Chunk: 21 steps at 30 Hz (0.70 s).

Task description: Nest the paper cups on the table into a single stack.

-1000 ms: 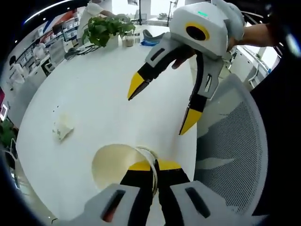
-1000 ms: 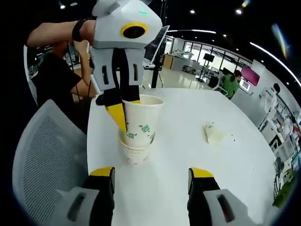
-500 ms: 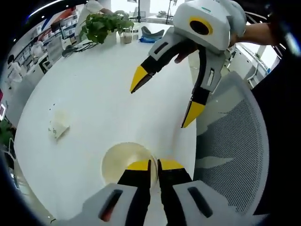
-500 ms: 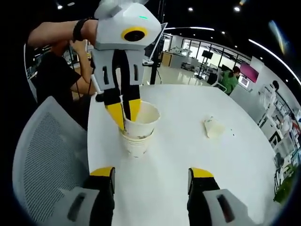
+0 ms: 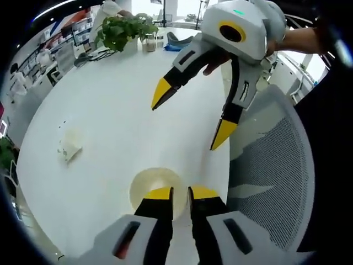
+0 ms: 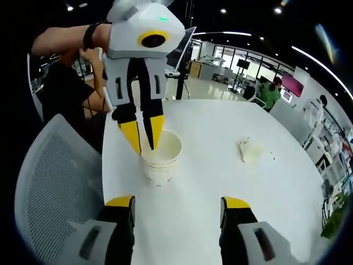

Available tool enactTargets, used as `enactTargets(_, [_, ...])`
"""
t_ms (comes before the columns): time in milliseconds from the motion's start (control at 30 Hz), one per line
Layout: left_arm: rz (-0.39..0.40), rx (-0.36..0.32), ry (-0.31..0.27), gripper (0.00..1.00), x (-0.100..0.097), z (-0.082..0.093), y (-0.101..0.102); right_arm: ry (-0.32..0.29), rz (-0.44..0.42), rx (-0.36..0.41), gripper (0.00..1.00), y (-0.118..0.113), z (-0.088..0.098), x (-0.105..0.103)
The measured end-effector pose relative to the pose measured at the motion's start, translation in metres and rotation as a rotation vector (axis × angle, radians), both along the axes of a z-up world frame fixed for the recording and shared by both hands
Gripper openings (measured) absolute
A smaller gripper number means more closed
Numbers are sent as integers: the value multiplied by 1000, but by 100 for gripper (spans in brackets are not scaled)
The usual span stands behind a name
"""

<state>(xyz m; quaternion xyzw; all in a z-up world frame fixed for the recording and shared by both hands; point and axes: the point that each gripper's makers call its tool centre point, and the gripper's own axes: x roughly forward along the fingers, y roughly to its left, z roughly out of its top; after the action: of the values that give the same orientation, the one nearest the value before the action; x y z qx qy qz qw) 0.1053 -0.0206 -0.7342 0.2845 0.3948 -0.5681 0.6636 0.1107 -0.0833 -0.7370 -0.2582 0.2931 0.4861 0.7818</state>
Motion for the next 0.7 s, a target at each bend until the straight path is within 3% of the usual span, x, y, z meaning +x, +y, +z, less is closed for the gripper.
enactTargets(167, [10, -11, -7, 10, 1, 4, 2, 8, -9, 10, 62, 0, 0, 1])
enactTargets(367, [26, -31, -23, 20, 1, 6, 8, 13, -21, 22, 61, 0, 0, 2])
enactTargets(700, [108, -92, -45, 31, 10, 10, 18, 30, -48, 38, 60, -1, -3, 3])
